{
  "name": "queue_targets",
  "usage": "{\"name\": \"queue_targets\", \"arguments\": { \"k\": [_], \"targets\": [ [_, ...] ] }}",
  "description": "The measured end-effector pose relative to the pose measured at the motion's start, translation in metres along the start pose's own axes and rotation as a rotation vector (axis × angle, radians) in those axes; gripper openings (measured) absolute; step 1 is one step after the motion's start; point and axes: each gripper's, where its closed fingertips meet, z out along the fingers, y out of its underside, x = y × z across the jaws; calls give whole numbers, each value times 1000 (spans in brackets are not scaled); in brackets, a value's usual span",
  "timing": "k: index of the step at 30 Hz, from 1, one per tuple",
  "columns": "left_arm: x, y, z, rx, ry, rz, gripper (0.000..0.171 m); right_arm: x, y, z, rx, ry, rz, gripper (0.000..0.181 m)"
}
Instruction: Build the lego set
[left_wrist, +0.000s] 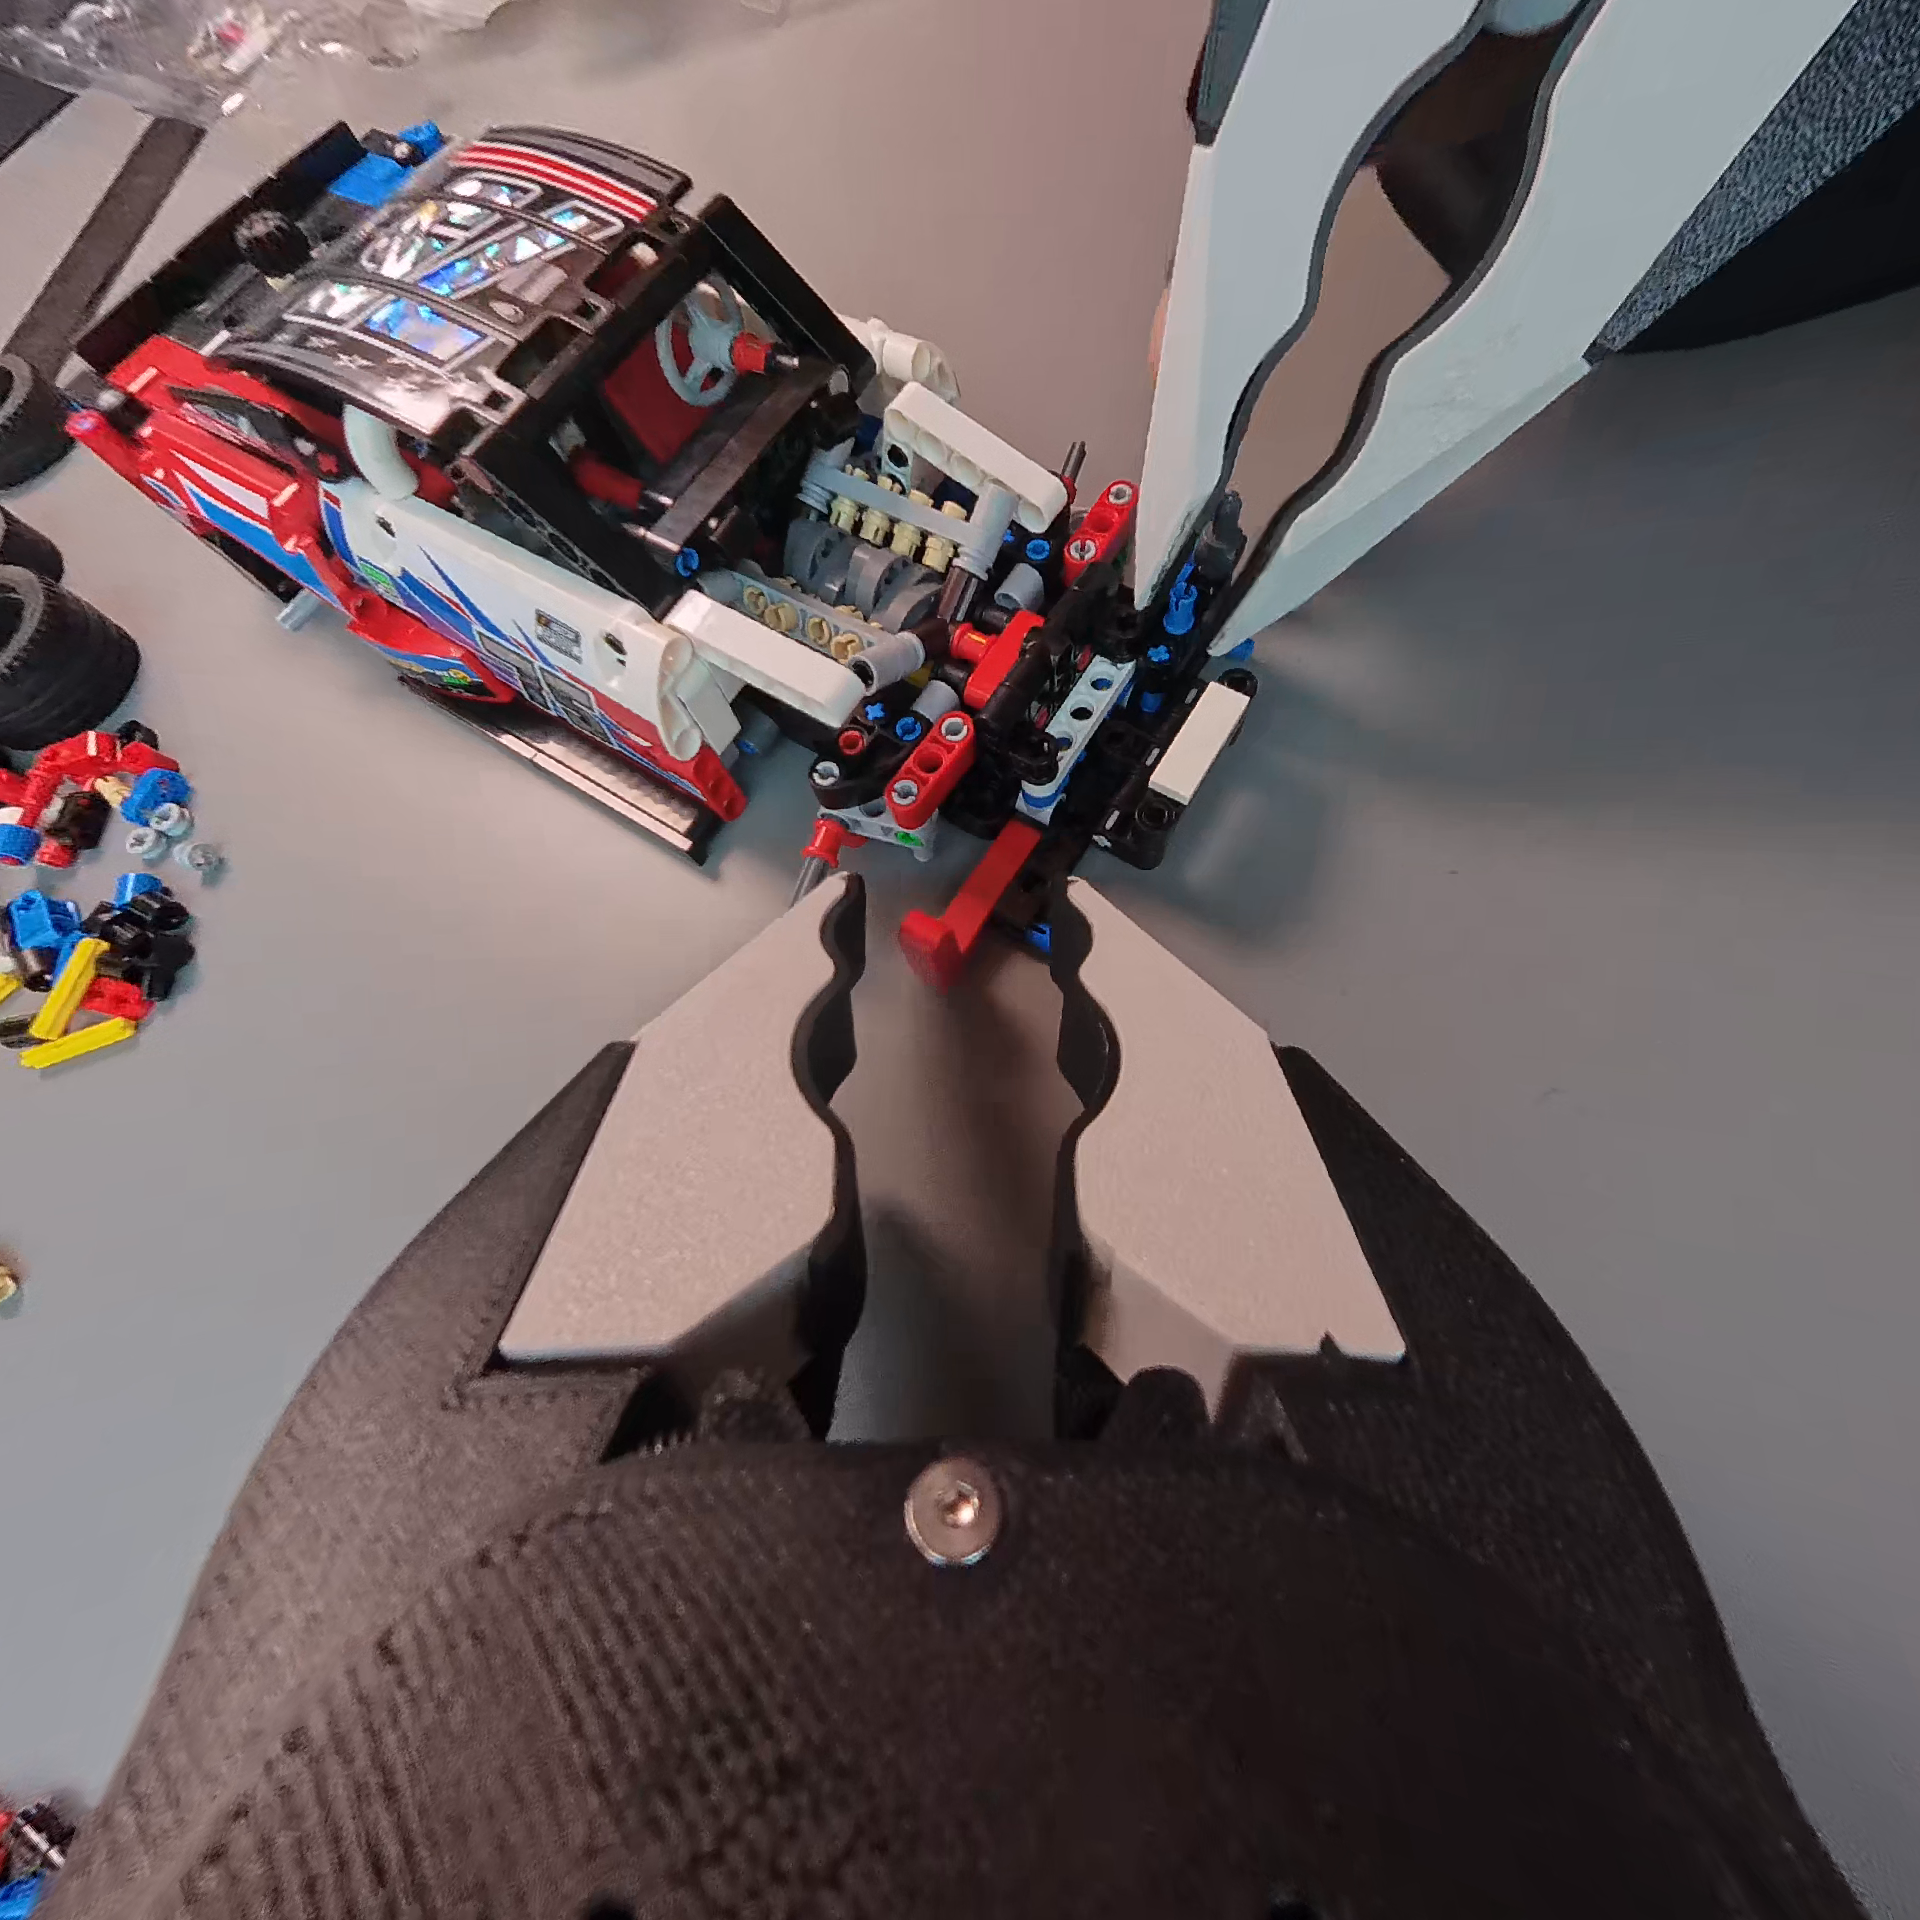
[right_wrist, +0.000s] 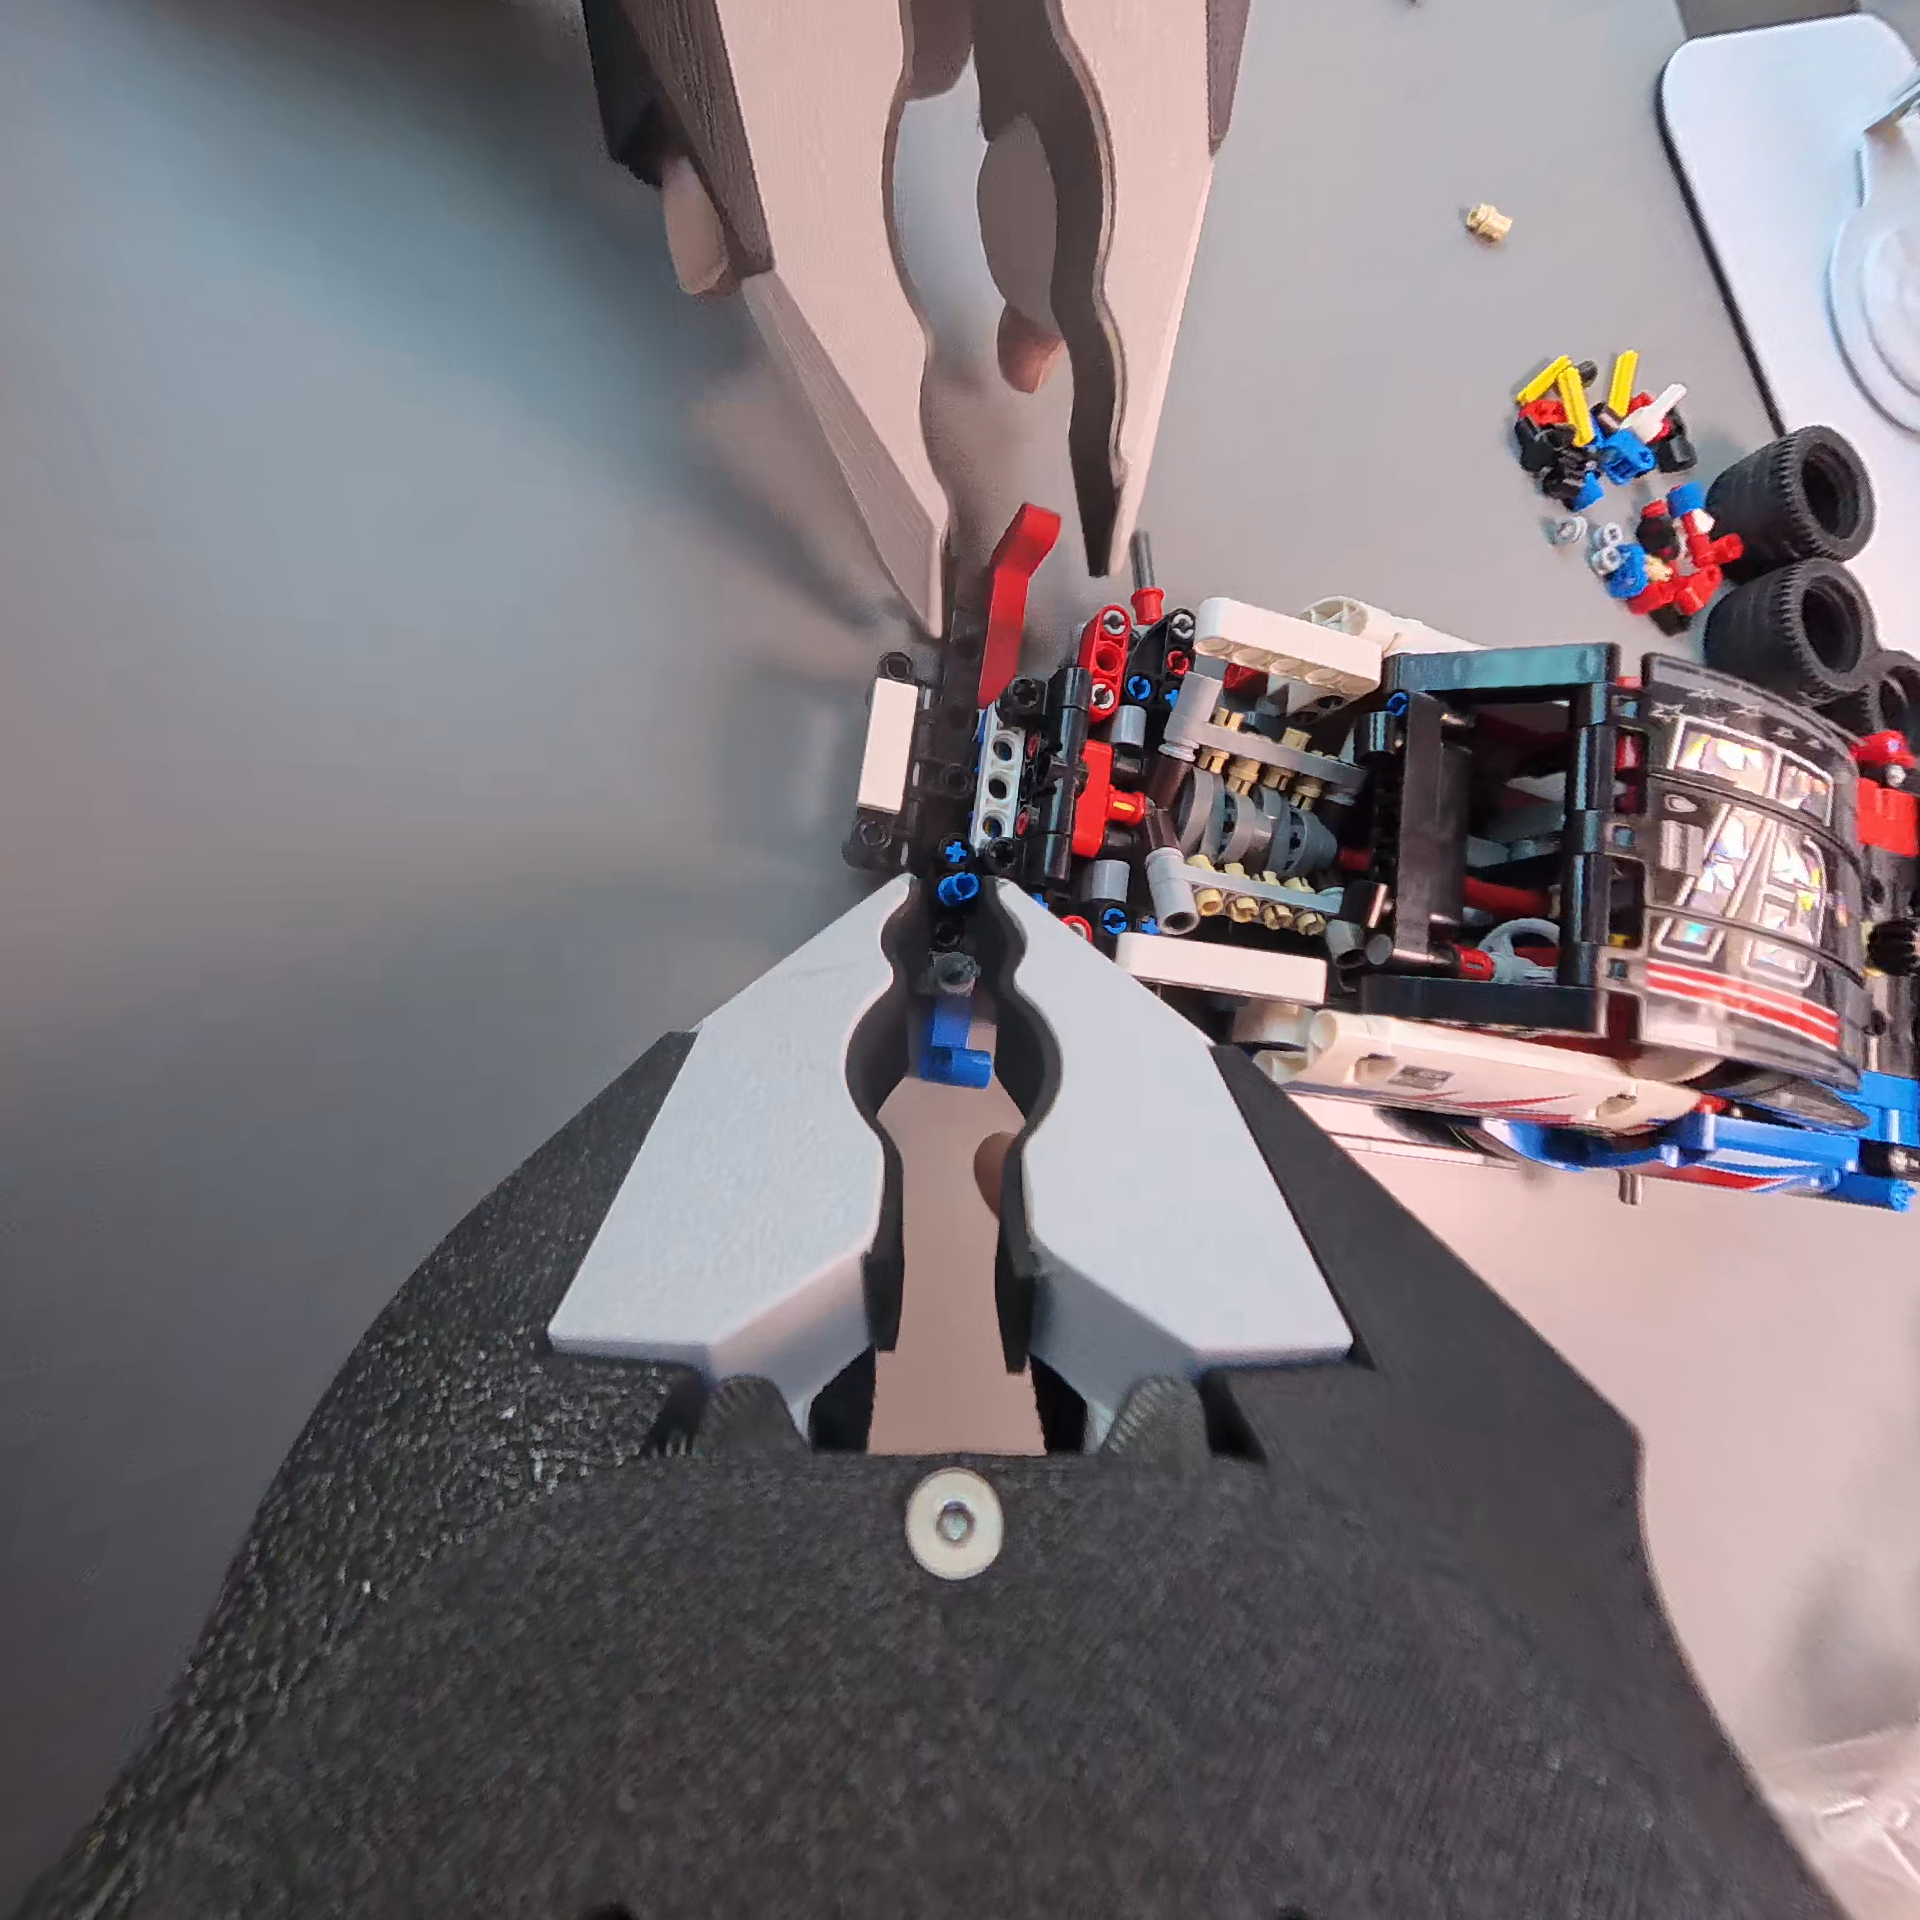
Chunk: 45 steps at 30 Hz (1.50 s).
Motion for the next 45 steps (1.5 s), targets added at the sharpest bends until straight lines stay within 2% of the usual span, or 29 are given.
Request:
{"name": "queue_targets", "arguments": {
  "k": [5, 9, 17, 27, 36, 40, 45],
  "targets": [
    [-4, -12, -7, 99, 21, -55, 34, -6, -2, -11, 129, -15, 95, 18],
    [-5, -12, -6, 113, 24, -63, 33, -5, -4, -23, 226, -25, 150, 17],
    [-1, -10, -6, 106, 60, -87, 29, 1, -1, -19, 251, -22, 154, 14],
    [7, -2, 1, 31, 72, -18, 31, 2, 3, -5, 135, -34, 103, 7],
    [8, 0, 0, 18, 56, 21, 29, 0, 1, -1, -22, -48, 68, 6],
    [6, 6, 2, -11, 55, 27, 39, 0, 2, 0, -64, -39, 58, 7],
    [7, 8, 7, -47, 54, 12, 37, 1, 2, 2, -116, -57, 94, 7]
  ]
}}
